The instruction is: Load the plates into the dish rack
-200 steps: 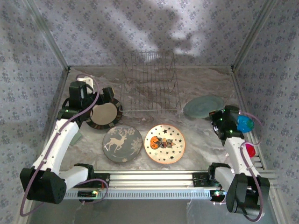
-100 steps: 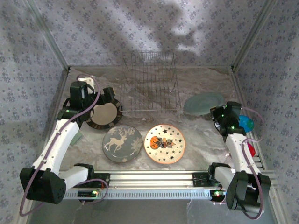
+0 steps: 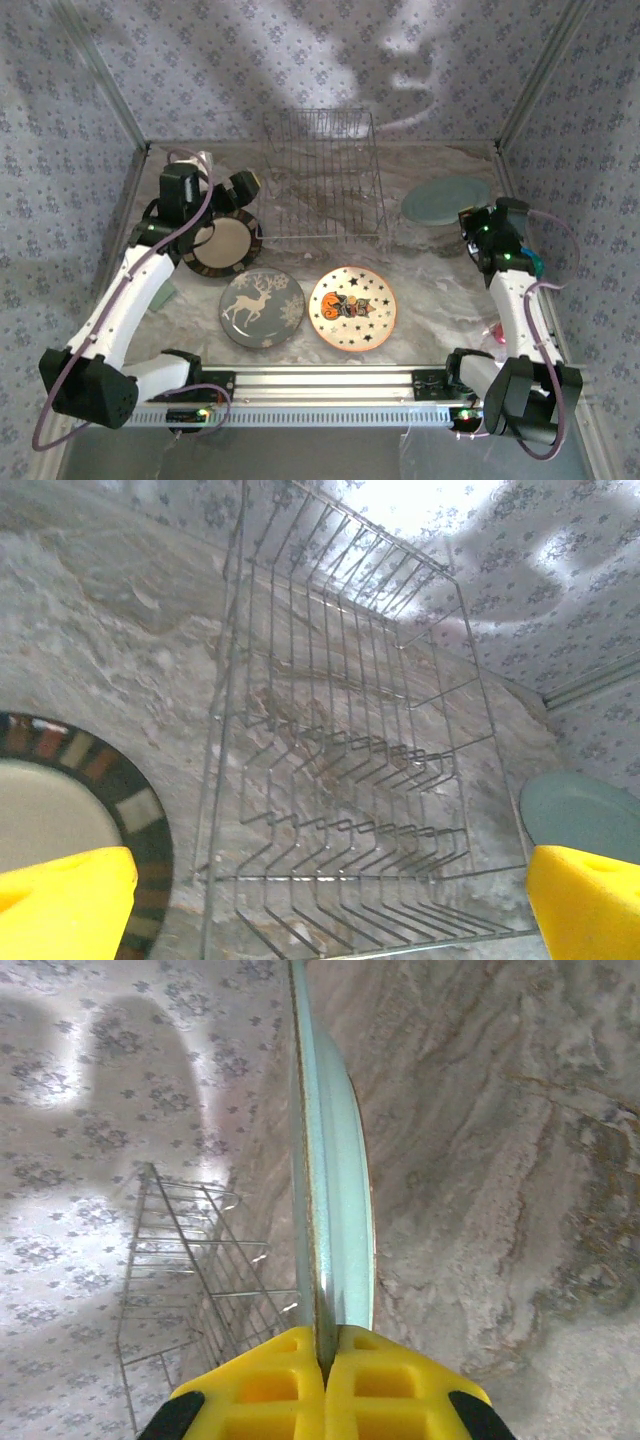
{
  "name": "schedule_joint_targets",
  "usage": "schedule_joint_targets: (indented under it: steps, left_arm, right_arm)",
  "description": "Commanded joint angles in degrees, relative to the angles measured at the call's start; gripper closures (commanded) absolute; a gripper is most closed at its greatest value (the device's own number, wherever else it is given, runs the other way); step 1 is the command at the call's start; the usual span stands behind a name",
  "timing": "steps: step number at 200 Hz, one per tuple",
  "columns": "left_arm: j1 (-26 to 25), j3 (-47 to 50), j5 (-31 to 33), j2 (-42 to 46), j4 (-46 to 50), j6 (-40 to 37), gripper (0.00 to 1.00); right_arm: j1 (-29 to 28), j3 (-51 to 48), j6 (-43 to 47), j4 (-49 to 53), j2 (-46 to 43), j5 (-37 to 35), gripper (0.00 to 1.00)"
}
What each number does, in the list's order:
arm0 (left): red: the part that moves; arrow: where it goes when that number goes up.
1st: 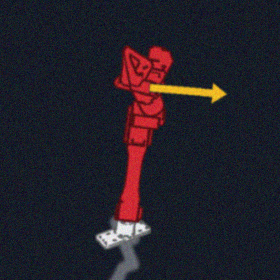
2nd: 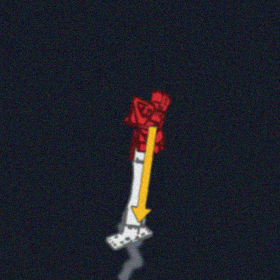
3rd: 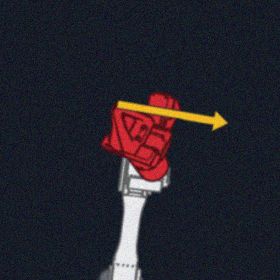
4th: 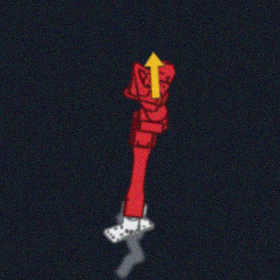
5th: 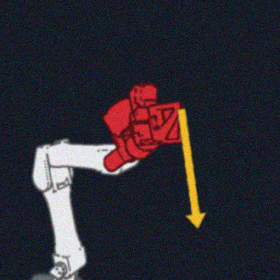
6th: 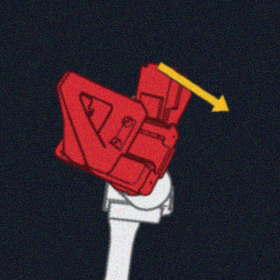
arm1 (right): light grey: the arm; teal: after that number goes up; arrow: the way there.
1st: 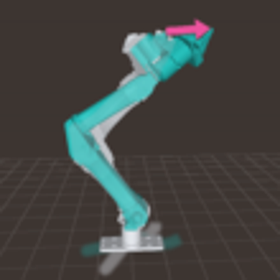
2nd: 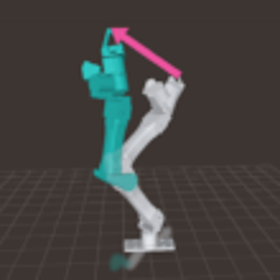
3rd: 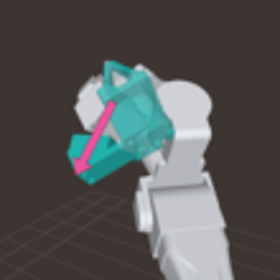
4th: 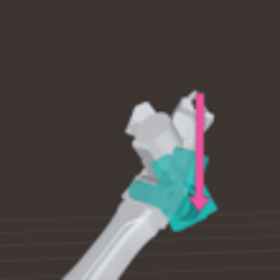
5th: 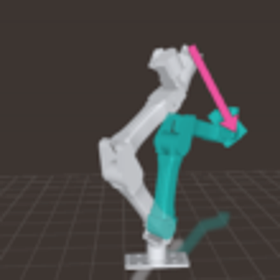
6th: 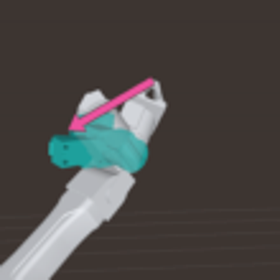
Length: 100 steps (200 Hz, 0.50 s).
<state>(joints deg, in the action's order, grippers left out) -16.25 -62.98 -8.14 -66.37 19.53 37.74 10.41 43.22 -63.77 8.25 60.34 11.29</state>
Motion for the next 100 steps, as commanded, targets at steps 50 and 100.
schedule_joint_targets:
  steps: [50,100]
  left_arm:
    - [-5.87,-3.11,-4.38,-5.58,-3.89,19.56,0.01]
    - [-10.59,-4.71,-8.54,-13.86,-12.31,28.43,0.01]
  right_arm:
    - [-0.18,9.77,-1.14,-8.07,0.99,1.78,1.00]
    - [-3.11,10.09,-5.40,-12.71,2.04,2.73,1.00]
